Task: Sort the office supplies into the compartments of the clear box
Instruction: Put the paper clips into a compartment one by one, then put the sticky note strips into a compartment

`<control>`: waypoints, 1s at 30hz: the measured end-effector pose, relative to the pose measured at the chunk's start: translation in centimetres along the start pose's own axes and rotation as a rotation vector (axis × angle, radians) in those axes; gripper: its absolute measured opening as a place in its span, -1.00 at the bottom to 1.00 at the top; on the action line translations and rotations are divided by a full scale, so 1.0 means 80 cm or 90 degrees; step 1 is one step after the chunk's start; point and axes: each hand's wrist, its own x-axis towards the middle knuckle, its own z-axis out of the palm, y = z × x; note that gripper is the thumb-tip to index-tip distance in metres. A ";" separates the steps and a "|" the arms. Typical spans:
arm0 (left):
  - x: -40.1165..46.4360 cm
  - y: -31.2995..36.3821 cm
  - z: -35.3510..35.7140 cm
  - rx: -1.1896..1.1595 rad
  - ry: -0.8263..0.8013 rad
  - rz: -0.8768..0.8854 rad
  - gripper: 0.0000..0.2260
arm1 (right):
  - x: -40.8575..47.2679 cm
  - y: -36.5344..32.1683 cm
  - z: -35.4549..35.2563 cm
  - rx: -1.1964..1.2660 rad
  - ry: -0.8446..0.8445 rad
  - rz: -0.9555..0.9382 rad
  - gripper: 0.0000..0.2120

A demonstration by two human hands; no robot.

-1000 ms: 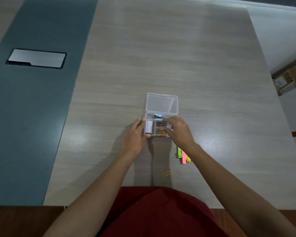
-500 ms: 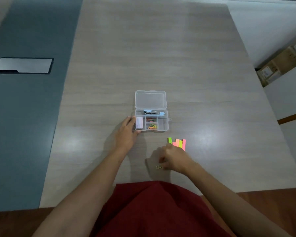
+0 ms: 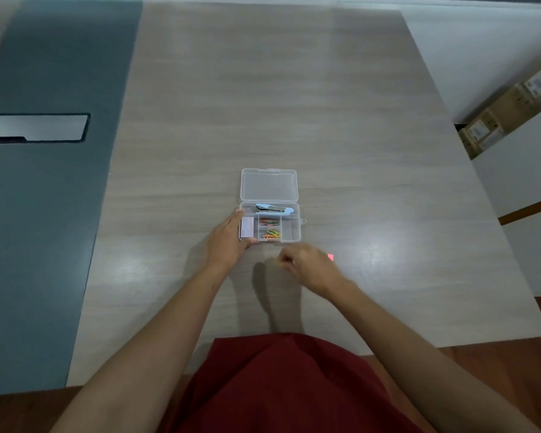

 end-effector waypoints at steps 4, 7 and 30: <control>-0.017 0.004 0.002 0.013 0.017 -0.001 -0.38 | 0.048 -0.003 -0.024 0.049 0.157 0.017 -0.93; -0.025 0.005 0.003 0.030 0.030 -0.002 -0.40 | 0.078 -0.011 -0.029 0.005 0.119 0.033 -0.85; -0.054 -0.002 0.010 0.017 0.013 -0.035 -0.34 | -0.025 0.055 0.001 0.122 0.092 0.452 -0.72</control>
